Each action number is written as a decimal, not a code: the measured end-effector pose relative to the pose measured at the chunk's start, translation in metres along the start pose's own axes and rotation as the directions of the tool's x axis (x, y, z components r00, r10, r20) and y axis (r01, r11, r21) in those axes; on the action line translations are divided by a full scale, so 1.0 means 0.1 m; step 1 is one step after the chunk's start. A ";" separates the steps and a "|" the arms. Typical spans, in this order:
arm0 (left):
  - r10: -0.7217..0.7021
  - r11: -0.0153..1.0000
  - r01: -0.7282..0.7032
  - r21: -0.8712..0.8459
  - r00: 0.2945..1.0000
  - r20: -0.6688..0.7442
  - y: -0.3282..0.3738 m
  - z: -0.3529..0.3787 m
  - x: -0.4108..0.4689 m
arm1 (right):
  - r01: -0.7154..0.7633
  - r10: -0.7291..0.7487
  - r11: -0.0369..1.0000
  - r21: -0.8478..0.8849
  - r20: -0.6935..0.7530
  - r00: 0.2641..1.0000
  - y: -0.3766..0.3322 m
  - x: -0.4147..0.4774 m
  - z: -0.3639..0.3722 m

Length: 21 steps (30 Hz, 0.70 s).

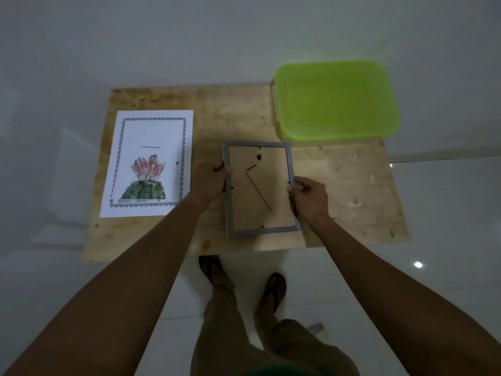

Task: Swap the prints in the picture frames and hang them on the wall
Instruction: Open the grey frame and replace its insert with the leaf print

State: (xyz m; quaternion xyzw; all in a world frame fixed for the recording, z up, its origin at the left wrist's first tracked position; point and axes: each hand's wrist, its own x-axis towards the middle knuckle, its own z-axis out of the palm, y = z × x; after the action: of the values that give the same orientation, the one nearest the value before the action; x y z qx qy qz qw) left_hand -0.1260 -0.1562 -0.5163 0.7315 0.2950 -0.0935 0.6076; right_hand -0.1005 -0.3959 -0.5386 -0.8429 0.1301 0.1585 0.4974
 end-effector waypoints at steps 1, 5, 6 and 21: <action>0.028 0.997 -0.024 0.077 0.998 -0.049 -0.03 0.01 0.05 | 0.014 -0.015 0.999 -0.037 -0.019 1.000 -0.04 -0.01 0.01; 0.092 0.942 -0.050 0.333 0.990 -0.111 -0.13 0.00 0.14 | 0.115 -0.126 0.983 -0.144 -0.072 0.989 -0.14 -0.01 0.11; 0.088 0.930 -0.036 0.365 0.988 -0.126 -0.18 -0.01 0.17 | 0.124 -0.139 0.978 -0.169 -0.079 0.987 -0.16 0.00 0.13; 0.259 0.883 -0.172 0.438 0.955 -0.146 -0.38 0.05 0.10 | 0.127 -0.194 0.930 -0.344 -0.168 0.966 -0.13 0.02 0.22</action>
State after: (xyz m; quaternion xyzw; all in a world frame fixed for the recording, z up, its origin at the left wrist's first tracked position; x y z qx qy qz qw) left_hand -0.1373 -0.1539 -0.5540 0.8789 0.2441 -0.0123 0.4096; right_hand -0.0965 -0.3710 -0.5390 -0.9337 0.0813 0.0515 0.3448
